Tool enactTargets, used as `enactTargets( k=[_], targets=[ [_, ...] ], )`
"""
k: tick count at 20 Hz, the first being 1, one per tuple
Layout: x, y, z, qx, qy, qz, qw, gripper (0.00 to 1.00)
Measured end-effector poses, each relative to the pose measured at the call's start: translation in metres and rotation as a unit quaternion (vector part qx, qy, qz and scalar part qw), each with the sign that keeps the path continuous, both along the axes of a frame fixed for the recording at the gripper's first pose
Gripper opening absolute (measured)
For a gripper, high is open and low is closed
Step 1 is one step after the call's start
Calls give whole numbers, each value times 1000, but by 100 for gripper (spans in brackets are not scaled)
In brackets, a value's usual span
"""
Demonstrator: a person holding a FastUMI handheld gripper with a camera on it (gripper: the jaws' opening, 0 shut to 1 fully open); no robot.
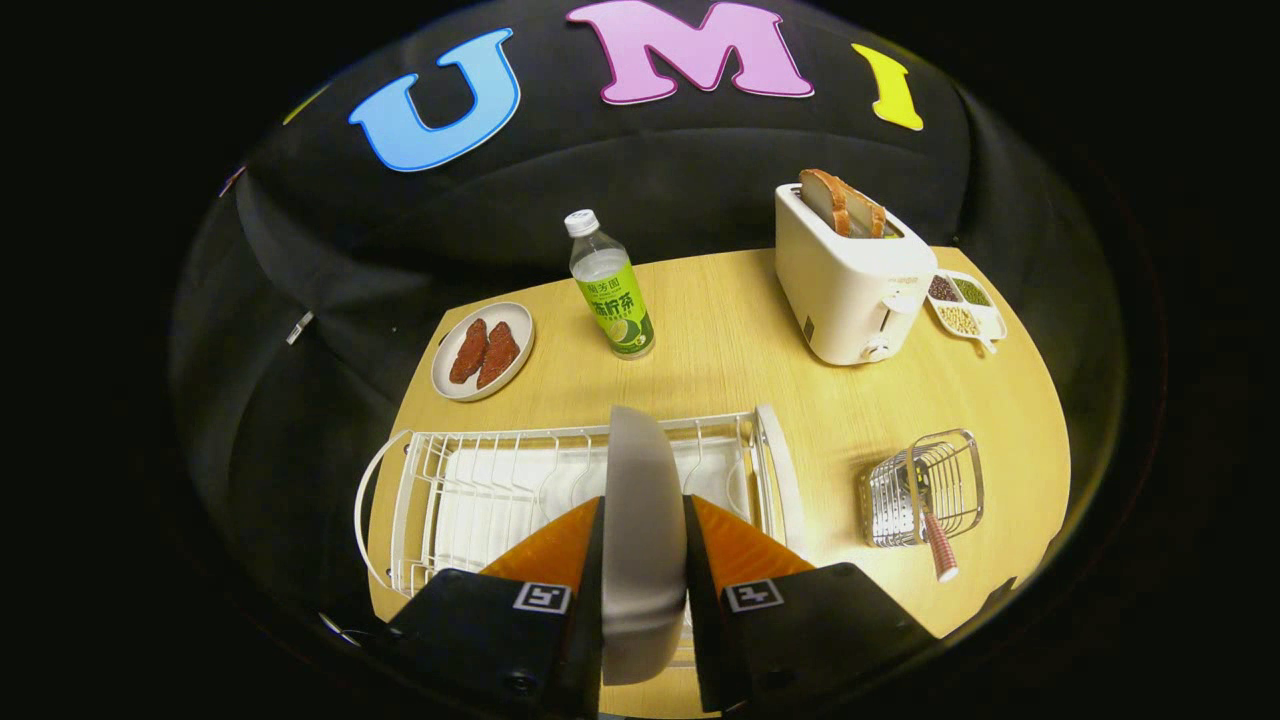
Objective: Take the plate from the dish rack, then take the spoon from the basket and place it into the plate.
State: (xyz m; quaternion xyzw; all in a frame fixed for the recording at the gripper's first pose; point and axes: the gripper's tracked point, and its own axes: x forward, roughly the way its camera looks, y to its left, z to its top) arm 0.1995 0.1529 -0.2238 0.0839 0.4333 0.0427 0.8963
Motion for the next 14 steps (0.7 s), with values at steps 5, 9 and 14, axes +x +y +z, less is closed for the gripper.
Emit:
enactTargets(
  k=[5,9,14],
  targets=[
    [-3,8,9,-55,-39,33,997,41],
    [16,1,40,-109,-101,50,988,36],
    [12,-14,45,-113,-106,52,987,31]
  ],
)
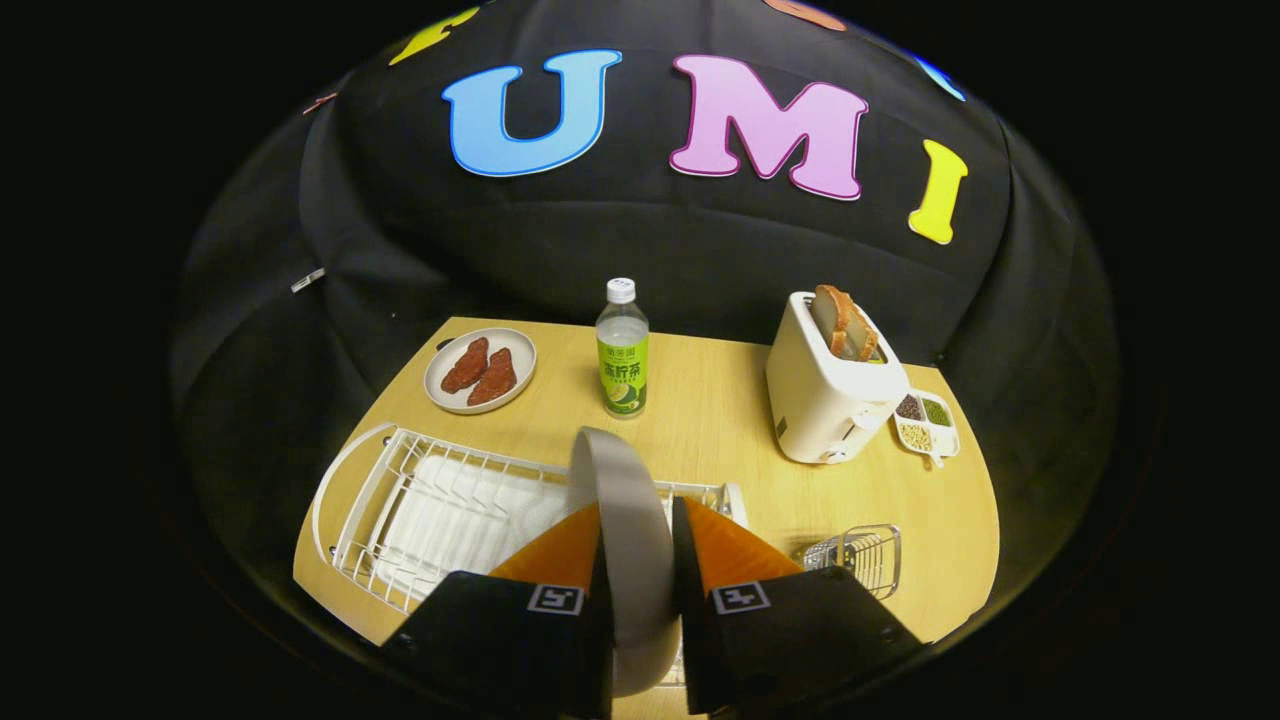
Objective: Take the plate from the dish rack, then take the spoon from the basket and place it into the plate.
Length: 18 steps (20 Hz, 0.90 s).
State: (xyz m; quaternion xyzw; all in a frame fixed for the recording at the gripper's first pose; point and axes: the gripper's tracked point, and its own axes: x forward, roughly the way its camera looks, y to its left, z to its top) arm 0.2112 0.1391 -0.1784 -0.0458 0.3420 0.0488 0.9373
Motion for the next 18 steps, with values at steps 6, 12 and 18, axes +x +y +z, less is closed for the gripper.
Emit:
enactTargets(
  k=[6,12,18],
  targets=[
    [-25,-28,13,53,11,-8,999,26],
    [-87,-100,49,134,8,-26,991,26],
    [-182,-188,14,179,63,-66,980,25]
  ],
)
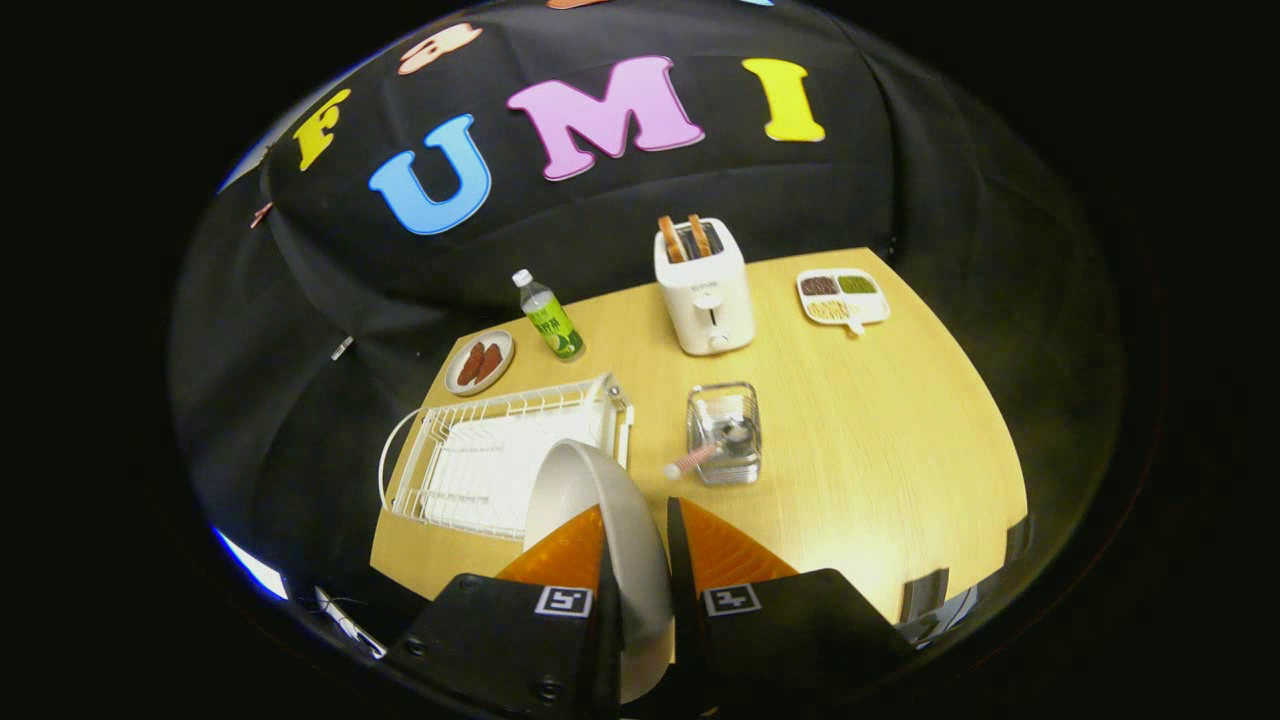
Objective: Take the plate from the dish rack, then take the spoon from the basket and place it into the plate.
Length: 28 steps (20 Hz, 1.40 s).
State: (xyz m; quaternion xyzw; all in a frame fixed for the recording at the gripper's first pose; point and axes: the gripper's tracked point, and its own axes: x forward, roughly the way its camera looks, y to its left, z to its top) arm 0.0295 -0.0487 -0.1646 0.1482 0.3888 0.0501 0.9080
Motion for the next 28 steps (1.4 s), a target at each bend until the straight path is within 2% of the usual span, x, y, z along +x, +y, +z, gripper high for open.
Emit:
enactTargets(
  k=[3,7,13,15,17,19,20,21,23,24,28],
  targets=[
    [-17,-36,-44,20,35,-16,999,26],
    [-5,-61,-101,55,84,-7,995,26],
    [27,-75,-160,86,125,42,988,26],
    [32,-68,-170,114,137,56,982,27],
    [36,-75,-176,103,134,67,983,28],
    [39,-77,-176,92,121,87,985,37],
    [37,-79,-171,84,108,101,985,52],
    [39,-83,-164,67,88,116,987,61],
    [44,-88,-142,25,25,161,986,93],
    [49,-89,-130,-1,-17,184,983,98],
    [62,-64,-82,-65,-171,261,948,99]
  ],
)
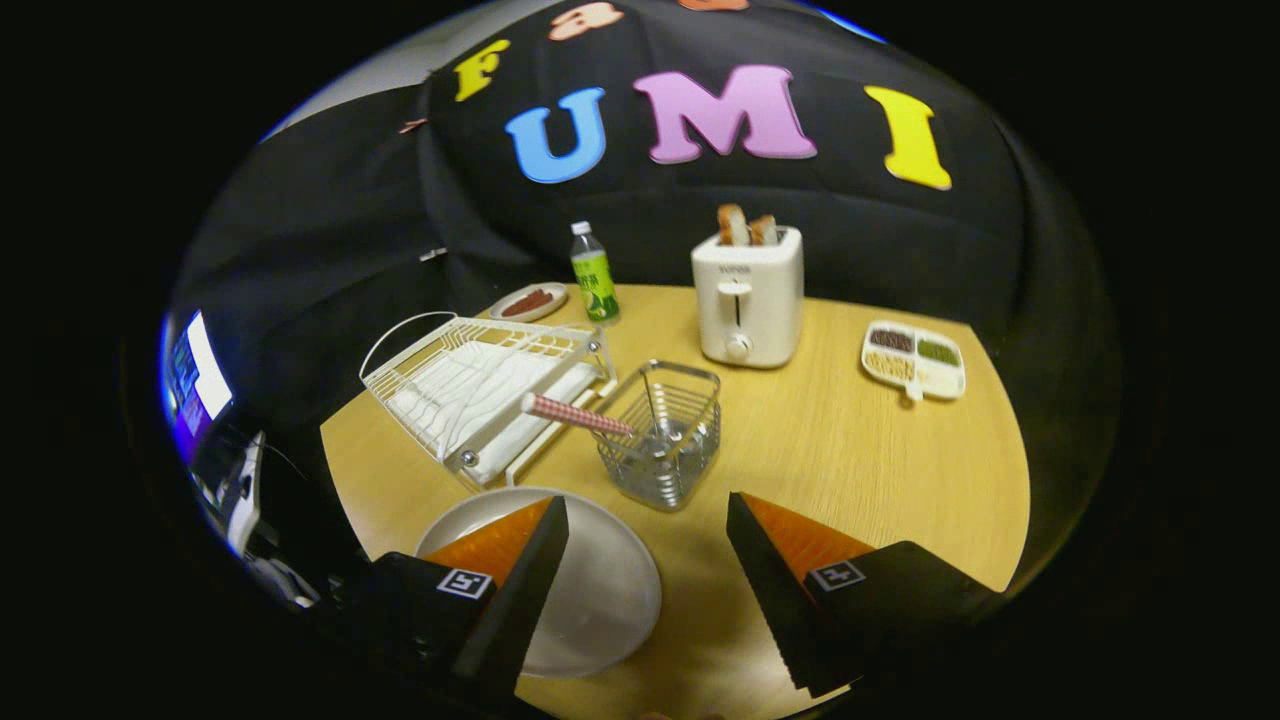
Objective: Take the plate from the dish rack, then take the spoon from the basket and place it into the plate.
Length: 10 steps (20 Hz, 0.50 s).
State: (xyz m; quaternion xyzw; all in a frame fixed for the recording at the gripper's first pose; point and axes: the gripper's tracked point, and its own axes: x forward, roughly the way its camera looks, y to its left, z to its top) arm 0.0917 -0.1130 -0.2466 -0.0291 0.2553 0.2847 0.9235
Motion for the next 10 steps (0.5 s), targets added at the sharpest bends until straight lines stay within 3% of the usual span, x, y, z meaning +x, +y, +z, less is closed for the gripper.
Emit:
enactTargets(
  k=[5,10],
  targets=[
    [12,42,9,-29,-79,51,995,99],
    [45,63,-7,-37,-102,34,994,95]
  ],
)
